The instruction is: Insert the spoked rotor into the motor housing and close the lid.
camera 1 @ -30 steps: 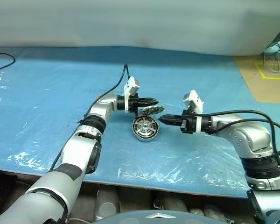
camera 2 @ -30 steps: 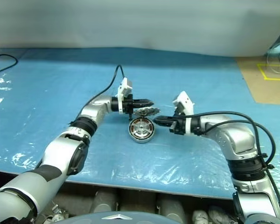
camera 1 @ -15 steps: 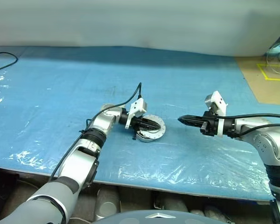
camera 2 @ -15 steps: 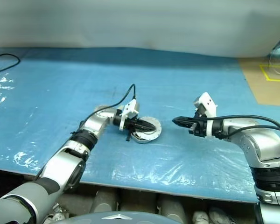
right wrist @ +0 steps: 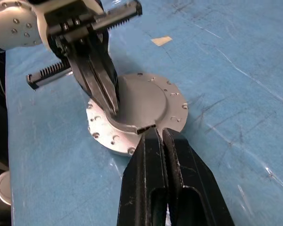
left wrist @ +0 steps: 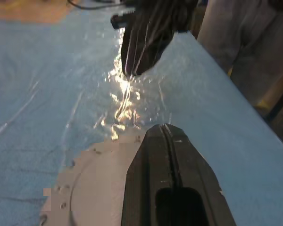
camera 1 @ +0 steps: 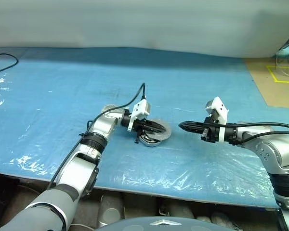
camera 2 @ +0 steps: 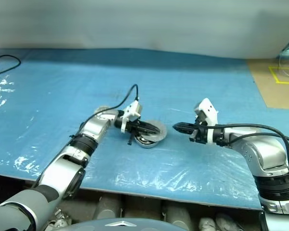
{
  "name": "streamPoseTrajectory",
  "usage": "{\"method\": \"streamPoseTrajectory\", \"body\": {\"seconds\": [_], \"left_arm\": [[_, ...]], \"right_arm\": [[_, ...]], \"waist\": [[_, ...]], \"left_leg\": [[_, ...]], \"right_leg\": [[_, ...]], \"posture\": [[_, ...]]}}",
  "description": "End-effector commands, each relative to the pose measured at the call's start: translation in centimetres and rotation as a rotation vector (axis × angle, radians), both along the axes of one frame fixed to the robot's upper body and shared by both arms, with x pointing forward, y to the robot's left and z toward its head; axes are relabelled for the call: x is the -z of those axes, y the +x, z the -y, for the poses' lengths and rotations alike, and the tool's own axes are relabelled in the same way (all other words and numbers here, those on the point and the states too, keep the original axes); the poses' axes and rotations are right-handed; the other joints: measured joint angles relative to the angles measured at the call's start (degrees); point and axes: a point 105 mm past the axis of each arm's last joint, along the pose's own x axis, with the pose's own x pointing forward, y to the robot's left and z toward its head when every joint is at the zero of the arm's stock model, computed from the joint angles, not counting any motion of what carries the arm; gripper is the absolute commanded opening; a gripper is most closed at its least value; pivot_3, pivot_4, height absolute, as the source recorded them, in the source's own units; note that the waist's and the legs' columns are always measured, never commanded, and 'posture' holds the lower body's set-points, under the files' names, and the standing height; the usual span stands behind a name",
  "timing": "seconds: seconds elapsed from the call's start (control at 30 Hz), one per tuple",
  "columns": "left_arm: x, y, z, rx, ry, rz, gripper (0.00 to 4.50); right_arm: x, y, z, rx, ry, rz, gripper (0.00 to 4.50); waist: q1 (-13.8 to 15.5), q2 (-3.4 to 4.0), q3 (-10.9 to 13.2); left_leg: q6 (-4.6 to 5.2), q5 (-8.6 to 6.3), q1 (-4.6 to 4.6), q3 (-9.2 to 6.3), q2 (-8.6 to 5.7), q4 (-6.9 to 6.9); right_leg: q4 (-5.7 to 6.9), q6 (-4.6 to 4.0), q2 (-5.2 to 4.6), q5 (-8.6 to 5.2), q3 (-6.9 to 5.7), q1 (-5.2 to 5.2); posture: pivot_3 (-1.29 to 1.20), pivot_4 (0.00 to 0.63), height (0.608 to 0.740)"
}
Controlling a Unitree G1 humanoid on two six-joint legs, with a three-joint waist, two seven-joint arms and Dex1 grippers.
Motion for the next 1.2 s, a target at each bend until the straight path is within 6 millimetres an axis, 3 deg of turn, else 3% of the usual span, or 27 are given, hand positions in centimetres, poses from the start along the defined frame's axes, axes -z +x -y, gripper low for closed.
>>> {"method": "streamPoseTrajectory", "body": {"seconds": [0.03,0.13,0.23,0.37,0.6,0.77,0.97,1.17,1.2], "left_arm": [[-2.9,-2.1,-1.8,0.024,-0.095,-0.06,0.01],[-2.3,-4.0,-3.9,-0.011,-0.047,-0.089,0.01],[-2.0,-4.6,-5.1,-0.115,-0.04,-0.099,0.0],[0.0,-5.3,-6.2,-0.207,0.034,0.077,0.0],[0.4,-5.3,-7.8,-0.383,-0.023,0.079,0.0],[2.2,-5.0,-10.3,-0.496,-0.003,0.05,0.0],[4.7,-6.1,-12.9,-0.565,0.036,0.019,0.0],[5.3,-6.3,-13.1,-0.597,0.03,0.03,0.0],[5.3,-6.3,-13.1,-0.597,0.029,0.031,0.0]], "right_arm": [[-1.7,-0.5,-1.8,-0.093,0.024,0.072,0.09],[-1.9,-0.2,-2.8,-0.144,0.008,0.111,0.09],[-1.9,0.5,-3.7,-0.184,0.009,0.148,0.7],[-1.0,1.1,-4.9,-0.245,0.003,0.137,2.0],[0.6,1.8,-6.8,-0.342,-0.048,0.167,4.48],[1.8,3.6,-7.3,-0.289,-0.065,0.163,4.48],[3.5,3.1,-7.6,-0.353,-0.114,0.151,4.48],[3.4,3.3,-7.9,-0.364,-0.103,0.173,4.48],[3.4,3.2,-7.9,-0.369,-0.098,0.168,4.1]], "waist": [[-0.5,0.02,0.0],[-1.6,0.1,0.0],[-2.1,0.18,0.1],[-2.0,0.17,0.1],[-2.8,0.18,0.1],[-3.3,0.17,0.1],[-3.5,0.17,0.1],[-3.5,0.17,0.1],[-3.5,0.17,0.1]], "left_leg": [[0.0,0.0,-0.05,0.0,-0.02,-0.01],[-0.02,0.0,-0.17,0.03,-0.03,-0.18],[-0.02,0.0,-0.18,0.09,-0.01,-0.21],[0.0,0.0,-0.15,0.08,0.02,0.04],[0.0,0.0,-0.2,0.09,0.01,0.06],[0.0,0.0,-0.19,0.1,0.0,0.11],[0.0,0.0,-0.19,0.1,0.01,0.16],[0.07,-0.05,0.1,0.11,0.05,0.27],[0.1,-0.07,0.17,0.11,0.05,0.27]], "right_leg": [[0.08,-0.02,0.0,-0.01,0.0,-0.06],[0.09,-0.11,0.04,-0.08,-0.02,-0.08],[0.08,-0.14,0.05,-0.14,-0.02,-0.16],[0.09,-0.13,0.0,-0.14,-0.03,-0.16],[0.14,-0.13,0.04,-0.14,-0.04,-0.19],[0.17,-0.13,0.11,-0.13,-0.03,-0.2],[0.16,-0.14,0.15,-0.13,-0.03,-0.21],[0.26,-0.15,0.14,-0.13,-0.02,0.06],[0.26,-0.15,0.14,-0.13,-0.02,0.12]], "posture": [[0.0,0.15,0.74],[0.0,0.15,0.74],[0.0,0.15,0.74],[0.0,0.15,0.74],[0.0,0.15,0.74],[0.0,0.15,0.74],[0.0,0.15,0.74],[0.0,0.15,0.74],[0.0,0.15,0.74]]}}
